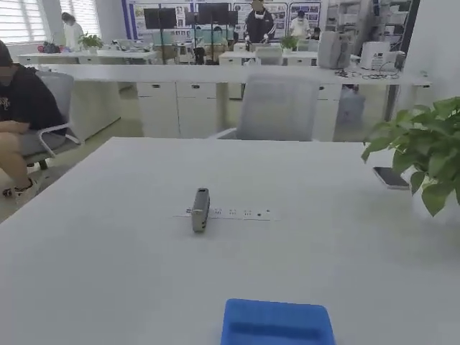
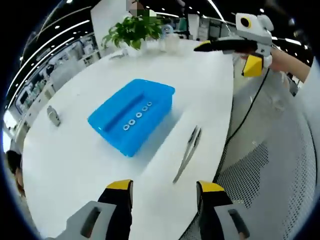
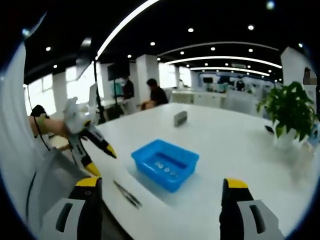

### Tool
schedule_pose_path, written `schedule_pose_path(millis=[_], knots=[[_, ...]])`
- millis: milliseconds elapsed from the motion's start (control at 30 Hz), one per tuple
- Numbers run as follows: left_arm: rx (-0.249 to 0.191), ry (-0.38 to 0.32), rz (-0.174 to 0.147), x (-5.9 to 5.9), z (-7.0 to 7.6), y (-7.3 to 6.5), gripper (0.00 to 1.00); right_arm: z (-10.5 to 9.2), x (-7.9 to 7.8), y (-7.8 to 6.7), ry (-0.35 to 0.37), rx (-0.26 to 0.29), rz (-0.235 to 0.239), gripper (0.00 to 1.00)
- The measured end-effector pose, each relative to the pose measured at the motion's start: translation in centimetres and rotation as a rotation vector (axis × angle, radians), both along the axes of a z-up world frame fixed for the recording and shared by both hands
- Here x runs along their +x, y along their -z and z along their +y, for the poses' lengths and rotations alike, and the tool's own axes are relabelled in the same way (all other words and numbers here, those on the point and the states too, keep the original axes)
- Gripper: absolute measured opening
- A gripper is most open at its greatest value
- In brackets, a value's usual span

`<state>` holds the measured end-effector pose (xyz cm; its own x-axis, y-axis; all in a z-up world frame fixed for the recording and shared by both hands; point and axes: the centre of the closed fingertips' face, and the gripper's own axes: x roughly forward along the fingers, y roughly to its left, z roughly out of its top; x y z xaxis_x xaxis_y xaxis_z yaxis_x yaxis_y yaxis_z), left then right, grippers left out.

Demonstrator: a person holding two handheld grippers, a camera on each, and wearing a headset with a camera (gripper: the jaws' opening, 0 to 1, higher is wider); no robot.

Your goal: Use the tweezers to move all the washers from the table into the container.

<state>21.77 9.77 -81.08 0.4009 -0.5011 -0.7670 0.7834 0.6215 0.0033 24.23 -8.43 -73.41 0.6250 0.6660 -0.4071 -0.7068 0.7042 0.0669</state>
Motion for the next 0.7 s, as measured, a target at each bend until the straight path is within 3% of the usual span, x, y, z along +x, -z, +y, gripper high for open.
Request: schedule_pose_path(millis=[133,167,200,233,300,433,533,600,700], knots=[[-0.205,-0.168,-0.084,1.1,0.0,-2.6,0.71,-0.4,0.6,-0.8,0.044,0.034,-0.013,0.99],[-0.273,-0.212,-0.13,1.6,0.0,-3.6,0.77,-0.5,0.7,-1.1,0.055,0.045,-0.022,0.99],[-0.314,-0.244,-0.154,1.8,0.2,-4.2,0.82,-0.5,0.8,-1.2,0.059,0.048,-0.025,0.99],[-0.369,-0.28,-0.209,2.2,0.3,-5.3,0.89,-0.5,0.7,-1.2,0.062,0.046,-0.027,0.99],[-0.415,-0.29,-0.314,2.6,0.4,-6.9,0.99,-0.5,0.7,-1.3,0.064,0.044,-0.034,0.99],[-0.467,-0.29,-0.44,2.1,0.3,-9.1,0.99,-0.4,0.3,-1.4,0.061,0.059,-0.042,0.99],[-0.504,-0.316,-0.485,2.0,0.2,-10.1,0.99,-0.4,0.3,-1.5,0.07,0.077,-0.052,0.99],[-0.562,-0.336,-0.516,2.0,-0.1,-11.0,0.99,-0.5,0.6,-1.9,0.084,0.099,-0.07,0.99],[-0.6,-0.361,-0.54,2.1,-0.4,-11.6,0.99,-0.4,0.8,-2.1,0.098,0.133,-0.089,0.99]])
